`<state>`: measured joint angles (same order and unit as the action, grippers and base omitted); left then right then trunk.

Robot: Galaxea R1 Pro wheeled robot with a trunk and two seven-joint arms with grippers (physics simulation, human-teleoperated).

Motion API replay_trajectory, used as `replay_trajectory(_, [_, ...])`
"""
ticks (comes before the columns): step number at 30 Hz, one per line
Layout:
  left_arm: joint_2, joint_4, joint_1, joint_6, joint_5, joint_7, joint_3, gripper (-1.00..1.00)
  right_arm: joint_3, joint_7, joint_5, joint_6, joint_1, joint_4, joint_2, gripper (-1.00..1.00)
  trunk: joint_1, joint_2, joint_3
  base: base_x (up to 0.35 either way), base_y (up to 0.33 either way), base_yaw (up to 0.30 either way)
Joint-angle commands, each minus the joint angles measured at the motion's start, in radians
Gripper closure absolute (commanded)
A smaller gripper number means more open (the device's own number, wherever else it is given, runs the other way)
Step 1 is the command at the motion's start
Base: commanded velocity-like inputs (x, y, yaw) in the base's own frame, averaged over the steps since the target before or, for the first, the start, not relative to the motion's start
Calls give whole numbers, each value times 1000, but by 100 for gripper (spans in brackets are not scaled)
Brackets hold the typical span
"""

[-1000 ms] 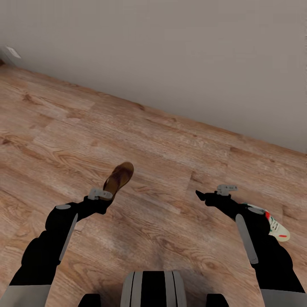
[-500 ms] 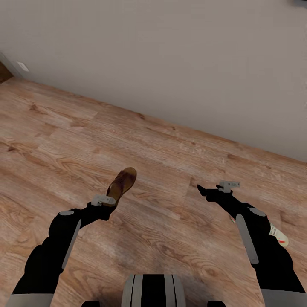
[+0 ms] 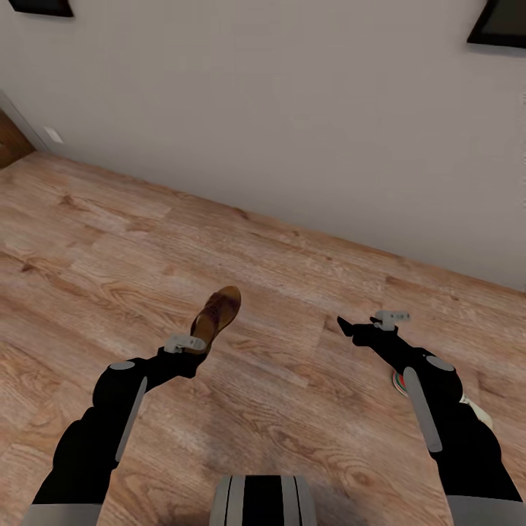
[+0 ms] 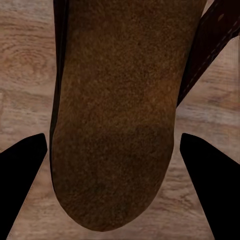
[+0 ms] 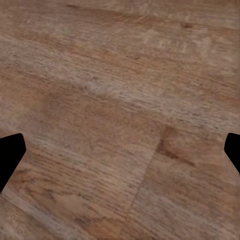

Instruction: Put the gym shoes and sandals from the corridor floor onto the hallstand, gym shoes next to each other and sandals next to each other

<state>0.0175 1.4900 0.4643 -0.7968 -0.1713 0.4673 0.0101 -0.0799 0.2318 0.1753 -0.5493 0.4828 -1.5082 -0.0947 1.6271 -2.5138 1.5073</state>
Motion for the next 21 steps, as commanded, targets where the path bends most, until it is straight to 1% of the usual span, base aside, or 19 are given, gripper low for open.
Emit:
replay_trajectory(1, [0, 1, 0, -2, -11, 10, 1, 100, -1, 3, 4, -6, 0, 0, 0, -100, -1, 0, -3, 0, 0, 0])
replay_trajectory(15, [1, 1, 0, -2, -10, 10, 3, 100, -1, 3, 4, -6, 0, -1, 0, -100, -7, 3, -57, 0, 0, 0])
replay_trajectory(21, [2, 1, -2, -2, -11, 24, 2, 100, -1, 3, 4, -6, 0, 0, 0, -100, -7, 3, -57, 0, 0, 0])
